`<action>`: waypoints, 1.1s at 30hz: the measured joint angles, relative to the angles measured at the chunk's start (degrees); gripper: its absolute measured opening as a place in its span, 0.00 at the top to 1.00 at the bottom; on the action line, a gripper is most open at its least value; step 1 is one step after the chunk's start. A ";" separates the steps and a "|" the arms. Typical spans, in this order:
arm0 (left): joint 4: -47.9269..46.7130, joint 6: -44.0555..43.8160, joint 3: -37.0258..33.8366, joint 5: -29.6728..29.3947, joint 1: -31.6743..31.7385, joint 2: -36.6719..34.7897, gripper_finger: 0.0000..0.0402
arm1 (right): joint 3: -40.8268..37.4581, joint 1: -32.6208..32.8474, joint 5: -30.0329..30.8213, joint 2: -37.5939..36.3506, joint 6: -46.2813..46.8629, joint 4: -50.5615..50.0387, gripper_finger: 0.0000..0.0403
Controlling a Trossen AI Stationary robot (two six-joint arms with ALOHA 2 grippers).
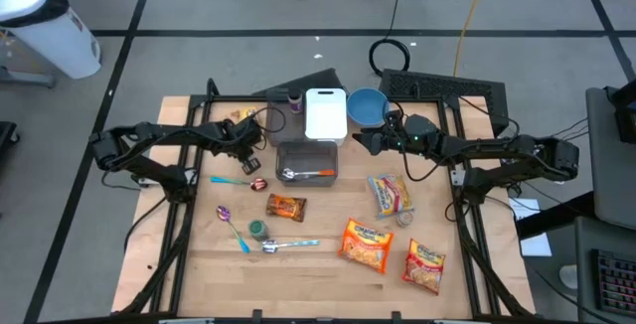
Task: Pick & Place Food Item
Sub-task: Put the yellow noodle pack into the white bin
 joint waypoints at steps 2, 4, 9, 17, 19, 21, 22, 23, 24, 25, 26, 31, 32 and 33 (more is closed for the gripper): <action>-0.02 -0.33 0.00 -0.02 0.00 0.00 0.98 | 0.00 0.00 -0.07 0.00 0.01 -0.01 0.20; 0.00 -0.39 0.00 -0.24 0.00 0.00 0.99 | 0.00 0.00 -0.13 0.00 0.00 0.00 0.20; -0.14 0.15 0.00 -0.17 0.00 0.00 0.95 | 0.00 0.00 -0.17 0.00 0.00 0.00 0.20; -0.35 2.19 0.00 -0.48 0.04 -0.07 0.70 | 0.00 0.00 -0.20 0.00 0.02 0.00 0.20; -0.37 2.72 0.00 -0.93 0.06 -0.08 0.62 | 0.00 0.00 -0.21 0.00 0.00 0.00 0.20; -0.33 3.23 0.02 -2.06 0.06 -0.09 0.54 | 0.00 0.00 -0.20 0.00 0.01 -0.02 0.20; -0.25 3.66 0.02 -2.74 0.04 -0.09 0.51 | 0.00 0.00 -0.22 0.00 0.00 -0.02 0.20; -0.12 4.24 0.06 -3.34 0.04 0.08 0.48 | 0.00 0.00 -0.21 0.00 0.00 -0.02 0.20; -0.01 4.87 0.12 -3.87 0.04 0.45 0.45 | 0.00 0.00 -0.20 0.00 0.00 -0.04 0.20; -0.01 5.34 0.13 -4.25 0.11 0.93 0.43 | 0.00 0.00 -0.20 0.00 0.00 -0.02 0.20; 0.00 5.45 0.17 -4.35 0.26 1.39 0.42 | 0.00 0.00 -0.20 0.00 0.00 -0.02 0.20; 0.11 4.16 0.50 -4.42 0.98 3.94 0.41 | 0.00 0.00 -0.20 0.00 0.06 -0.11 0.20; 0.13 4.14 0.50 -4.42 1.07 4.11 0.42 | 0.00 0.00 -0.20 0.00 0.25 -0.11 0.20; 0.34 4.14 0.50 -4.56 1.08 4.23 0.44 | 0.00 0.00 -0.20 0.00 0.39 -0.12 0.20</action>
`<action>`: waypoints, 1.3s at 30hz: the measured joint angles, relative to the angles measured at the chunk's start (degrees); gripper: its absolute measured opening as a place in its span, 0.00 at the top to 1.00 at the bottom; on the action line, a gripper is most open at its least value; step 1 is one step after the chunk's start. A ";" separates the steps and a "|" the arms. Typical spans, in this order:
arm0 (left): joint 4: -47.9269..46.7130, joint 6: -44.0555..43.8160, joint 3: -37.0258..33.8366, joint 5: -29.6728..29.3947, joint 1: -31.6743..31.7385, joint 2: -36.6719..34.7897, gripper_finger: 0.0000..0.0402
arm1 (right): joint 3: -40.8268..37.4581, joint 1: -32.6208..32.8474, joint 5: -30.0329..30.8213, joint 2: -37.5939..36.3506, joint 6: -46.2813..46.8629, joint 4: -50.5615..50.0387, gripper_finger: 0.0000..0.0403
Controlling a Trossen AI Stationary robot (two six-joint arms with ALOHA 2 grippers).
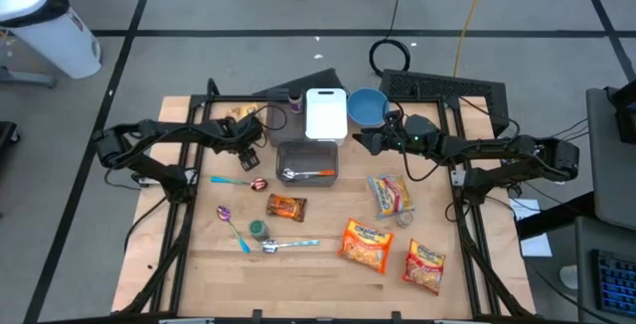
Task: Pick & Place Food Item
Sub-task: Put the yellow noodle pack into the white bin
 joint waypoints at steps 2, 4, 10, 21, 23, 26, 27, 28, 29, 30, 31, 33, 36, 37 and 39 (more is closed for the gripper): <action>0.80 -0.04 -0.03 -0.02 0.33 0.14 0.50 | 0.00 0.00 0.02 0.00 0.05 -0.10 0.20; 1.57 -0.16 -0.11 -0.05 0.60 0.25 0.57 | 0.00 0.00 0.02 0.00 0.05 -0.10 0.20; 2.16 -0.18 -0.28 -0.03 0.94 0.46 0.79 | 0.00 0.00 0.02 0.00 0.46 -0.23 0.20; -4.72 -3.41 3.45 2.51 1.18 0.90 0.99 | 0.00 0.00 0.02 0.00 0.46 -0.29 0.20; -8.68 -2.90 5.74 3.86 1.17 1.12 0.99 | 0.00 0.00 0.02 0.00 0.46 -0.28 0.20; -13.61 -1.15 8.96 4.31 0.83 1.01 0.99 | 0.00 0.00 0.02 0.00 0.46 -0.29 0.20; -14.42 -0.84 10.08 4.35 0.84 1.02 0.99 | 0.00 0.00 0.02 0.00 0.46 -0.28 0.20; -15.75 -0.81 11.00 4.33 0.93 0.93 0.99 | 0.00 0.00 0.00 0.00 0.46 -0.31 0.20; -17.64 -0.97 12.12 4.16 0.97 0.93 0.99 | 0.00 0.00 0.02 0.00 0.46 -0.29 0.20; -19.55 -1.64 12.93 4.37 0.99 0.91 0.98 | 0.00 0.00 0.02 0.00 0.46 -0.32 0.20; -22.05 -2.46 13.93 4.55 0.94 0.90 0.97 | 0.00 0.06 0.01 0.00 0.46 -0.28 0.20; -26.21 -4.74 15.52 5.66 0.83 0.21 0.95 | 0.00 0.09 0.00 0.00 0.46 -0.33 0.20; -28.15 -9.47 16.90 8.08 0.89 -2.25 0.92 | 0.00 0.09 0.02 0.00 0.43 -0.29 0.20; -27.98 -11.28 16.89 9.24 1.06 -3.26 0.91 | 0.00 0.09 0.01 0.00 0.33 -0.31 0.20; -27.80 -14.59 16.90 10.41 1.70 -5.90 0.90 | 0.00 0.09 0.02 0.00 0.09 -0.29 0.20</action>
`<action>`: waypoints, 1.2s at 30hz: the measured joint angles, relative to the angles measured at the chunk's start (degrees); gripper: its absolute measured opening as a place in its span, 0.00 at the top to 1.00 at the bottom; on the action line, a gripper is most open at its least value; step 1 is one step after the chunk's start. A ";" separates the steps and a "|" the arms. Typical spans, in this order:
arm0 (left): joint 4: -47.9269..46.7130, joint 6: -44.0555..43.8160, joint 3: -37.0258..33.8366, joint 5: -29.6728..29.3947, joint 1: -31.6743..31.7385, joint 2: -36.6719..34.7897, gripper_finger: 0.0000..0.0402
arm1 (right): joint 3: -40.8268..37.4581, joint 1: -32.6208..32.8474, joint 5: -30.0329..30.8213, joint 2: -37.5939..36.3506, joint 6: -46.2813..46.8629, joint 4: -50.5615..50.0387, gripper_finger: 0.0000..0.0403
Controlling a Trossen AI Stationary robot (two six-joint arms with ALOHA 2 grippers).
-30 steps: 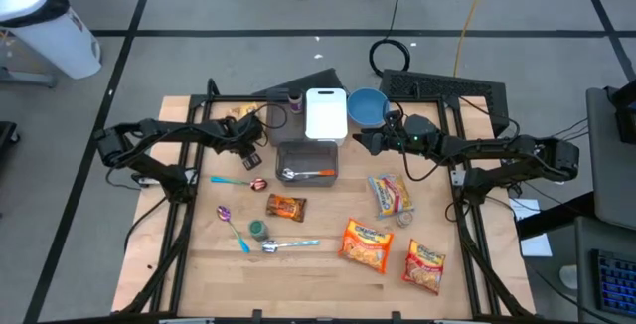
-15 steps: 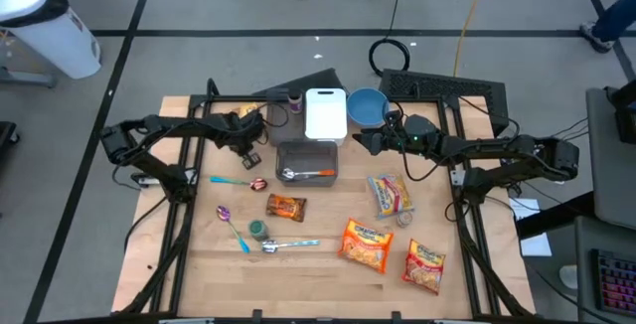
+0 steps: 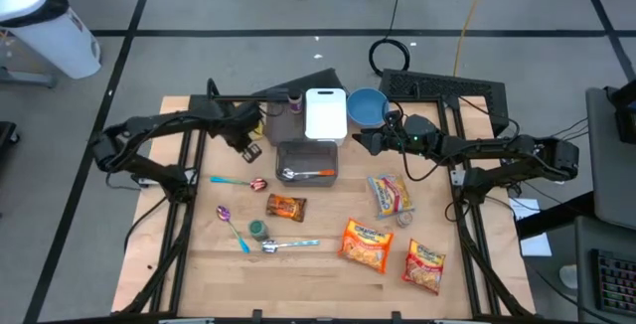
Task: Pick & Place Food Item
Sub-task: Put the yellow noodle pack into the white bin
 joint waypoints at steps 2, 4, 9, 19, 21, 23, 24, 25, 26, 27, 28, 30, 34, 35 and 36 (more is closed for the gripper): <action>0.09 -3.05 0.00 1.51 1.51 -2.49 0.88 | 0.00 0.00 0.00 0.00 -0.08 -0.02 0.20; 0.24 -5.52 0.00 2.38 3.61 -5.03 0.84 | 0.00 0.00 -0.01 0.00 -0.68 -0.01 0.20; 0.63 -10.90 -0.31 6.96 11.13 -10.47 0.72 | 0.00 0.00 0.00 0.00 -1.16 -0.02 0.20; 0.66 -14.13 -7.04 17.02 23.14 -11.45 0.35 | 0.00 0.02 -0.35 0.00 -1.10 -0.01 0.20; 0.62 -14.18 -8.73 17.31 24.28 -11.43 0.30 | 0.00 0.02 -0.36 0.00 -0.85 0.00 0.20; 0.72 -14.06 -10.07 17.44 25.18 -11.51 0.27 | 0.00 0.02 -0.39 0.00 -0.75 0.00 0.20; 0.96 -13.89 -10.75 17.41 25.51 -11.51 0.26 | 0.00 0.02 -0.43 0.00 -0.71 0.00 0.20; 1.67 -13.91 -11.44 17.43 25.61 -11.48 0.25 | 0.00 0.02 -0.42 0.00 -0.61 0.00 0.20; 2.58 -13.98 -12.08 17.61 25.59 -11.48 0.24 | 0.00 0.02 -0.44 0.00 -0.51 0.00 0.20; 3.79 -14.22 -12.73 18.27 25.58 -11.49 0.24 | 0.00 0.02 -0.44 0.00 -0.51 0.00 0.20; 4.95 -14.34 -13.36 18.86 25.54 -11.49 0.24 | 0.00 0.02 -0.44 0.00 -0.51 0.00 0.20; 6.79 -14.42 -14.38 19.37 25.54 -11.49 0.24 | 0.00 0.02 -0.44 0.00 -0.49 0.00 0.20; 10.93 -15.32 -16.07 21.12 25.55 -11.47 0.27 | 0.00 0.02 -0.44 0.00 0.36 0.00 0.20; 11.82 -15.62 -16.46 21.52 25.53 -11.49 0.28 | 0.00 0.02 -0.44 0.00 0.36 0.00 0.20; 12.52 -15.81 -16.84 21.55 25.55 -11.49 0.29 | 0.00 0.02 -0.45 0.00 0.38 0.00 0.20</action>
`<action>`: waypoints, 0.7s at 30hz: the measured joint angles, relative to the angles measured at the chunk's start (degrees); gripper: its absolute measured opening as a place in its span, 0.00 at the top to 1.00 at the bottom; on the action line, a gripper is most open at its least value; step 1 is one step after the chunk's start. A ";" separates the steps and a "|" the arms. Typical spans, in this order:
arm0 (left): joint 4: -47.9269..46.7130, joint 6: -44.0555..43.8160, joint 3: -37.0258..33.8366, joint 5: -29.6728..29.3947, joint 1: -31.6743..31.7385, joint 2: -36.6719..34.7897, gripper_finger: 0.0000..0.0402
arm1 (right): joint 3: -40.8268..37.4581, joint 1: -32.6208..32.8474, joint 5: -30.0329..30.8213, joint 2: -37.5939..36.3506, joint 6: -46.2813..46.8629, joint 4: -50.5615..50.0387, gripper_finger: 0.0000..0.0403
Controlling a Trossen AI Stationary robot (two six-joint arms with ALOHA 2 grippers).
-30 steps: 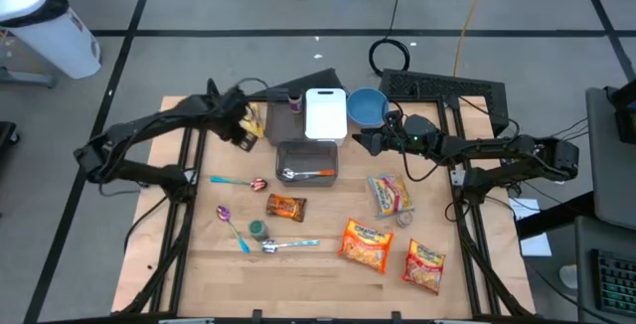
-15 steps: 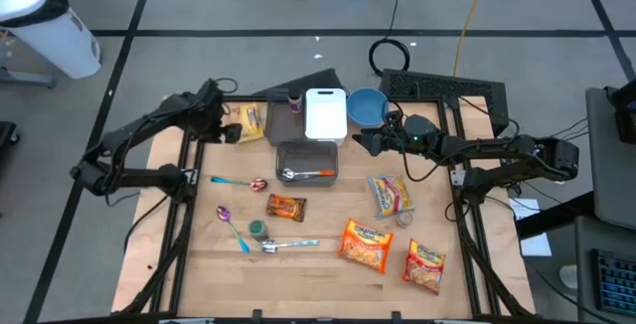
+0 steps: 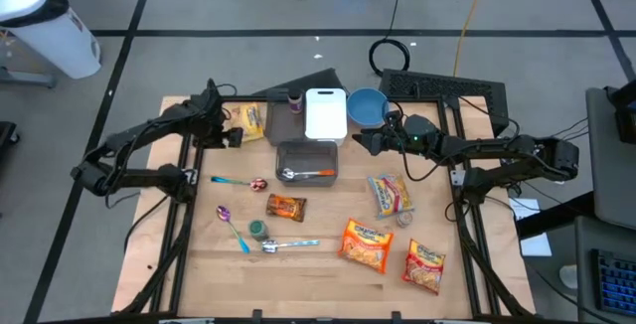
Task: Pick & Place Food Item
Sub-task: Put the yellow noodle pack into the white bin
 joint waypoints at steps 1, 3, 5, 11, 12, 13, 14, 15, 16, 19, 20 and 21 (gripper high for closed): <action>0.39 0.00 -0.37 -0.04 0.01 0.02 0.30 | 0.00 0.00 0.01 0.00 0.07 0.00 0.20; 0.64 0.00 -0.91 -0.03 0.01 0.00 0.31 | 0.00 0.00 -0.01 0.00 0.76 0.00 0.20; 0.67 0.00 -1.17 -0.03 -0.01 0.02 0.32 | 0.00 0.00 -0.01 0.00 1.45 0.00 0.20; 1.08 0.49 -1.23 -0.28 0.01 0.02 0.35 | 0.00 0.00 0.02 0.00 1.49 0.00 0.20; 1.14 0.65 -1.23 -0.41 0.01 0.02 0.35 | 0.00 0.00 0.06 0.00 1.49 -0.02 0.20; 1.16 0.86 -1.23 -0.63 0.00 0.02 0.35 | 0.00 0.00 0.06 0.00 1.49 0.00 0.20; 1.18 1.09 -1.23 -0.86 0.01 0.02 0.35 | 0.00 0.00 0.08 0.00 1.49 0.00 0.20; 1.23 1.44 -1.23 -1.23 0.01 0.02 0.35 | 0.00 0.00 0.08 0.00 1.49 -0.02 0.20; 1.28 1.51 -1.23 -1.72 0.01 0.01 0.34 | 0.00 0.00 0.08 0.00 1.49 0.00 0.20; 1.30 1.52 -1.23 -3.14 0.01 0.02 0.35 | 0.00 0.00 0.12 0.00 1.49 0.00 0.20; 1.30 1.53 -1.23 -3.31 0.01 0.02 0.35 | 0.00 0.00 0.13 0.00 1.49 -0.01 0.20; 1.32 1.53 -1.23 -3.29 0.01 0.02 0.36 | 0.00 0.00 0.16 0.00 1.47 0.00 0.20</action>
